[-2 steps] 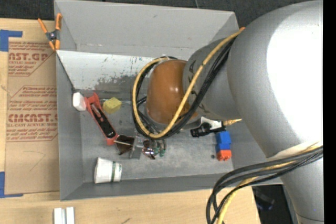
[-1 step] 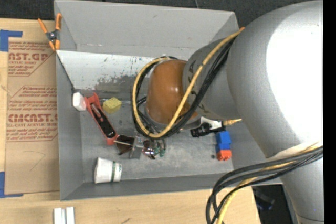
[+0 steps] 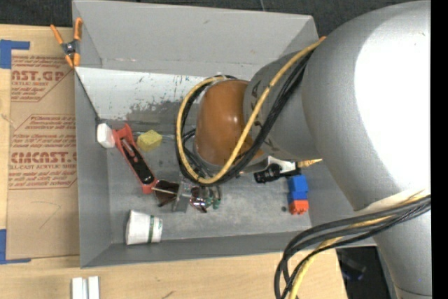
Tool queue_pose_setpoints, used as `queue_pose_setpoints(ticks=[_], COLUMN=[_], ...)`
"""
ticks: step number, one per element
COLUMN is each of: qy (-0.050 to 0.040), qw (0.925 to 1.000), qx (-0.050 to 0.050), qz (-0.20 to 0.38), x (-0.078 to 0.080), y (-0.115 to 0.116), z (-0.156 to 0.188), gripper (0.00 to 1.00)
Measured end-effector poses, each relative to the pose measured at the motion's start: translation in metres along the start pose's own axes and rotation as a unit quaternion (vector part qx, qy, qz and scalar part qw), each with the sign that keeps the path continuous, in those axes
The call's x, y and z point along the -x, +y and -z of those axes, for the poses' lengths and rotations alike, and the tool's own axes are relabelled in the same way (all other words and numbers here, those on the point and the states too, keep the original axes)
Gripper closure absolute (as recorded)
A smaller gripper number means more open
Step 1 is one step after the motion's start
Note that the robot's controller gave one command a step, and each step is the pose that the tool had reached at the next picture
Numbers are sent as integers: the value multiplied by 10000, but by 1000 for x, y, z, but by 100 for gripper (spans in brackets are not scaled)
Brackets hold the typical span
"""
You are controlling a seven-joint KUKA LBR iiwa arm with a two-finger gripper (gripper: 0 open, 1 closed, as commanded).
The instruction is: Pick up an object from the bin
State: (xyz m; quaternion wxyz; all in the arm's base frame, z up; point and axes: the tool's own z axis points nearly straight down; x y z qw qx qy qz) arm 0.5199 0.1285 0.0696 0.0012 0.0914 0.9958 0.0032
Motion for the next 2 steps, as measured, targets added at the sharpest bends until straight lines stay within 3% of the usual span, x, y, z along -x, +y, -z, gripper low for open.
queue_pose_setpoints(ticks=[2], qy=[0], qw=[10000], qx=[0], qz=[1], x=[0], y=[0], z=[0], gripper=[100])
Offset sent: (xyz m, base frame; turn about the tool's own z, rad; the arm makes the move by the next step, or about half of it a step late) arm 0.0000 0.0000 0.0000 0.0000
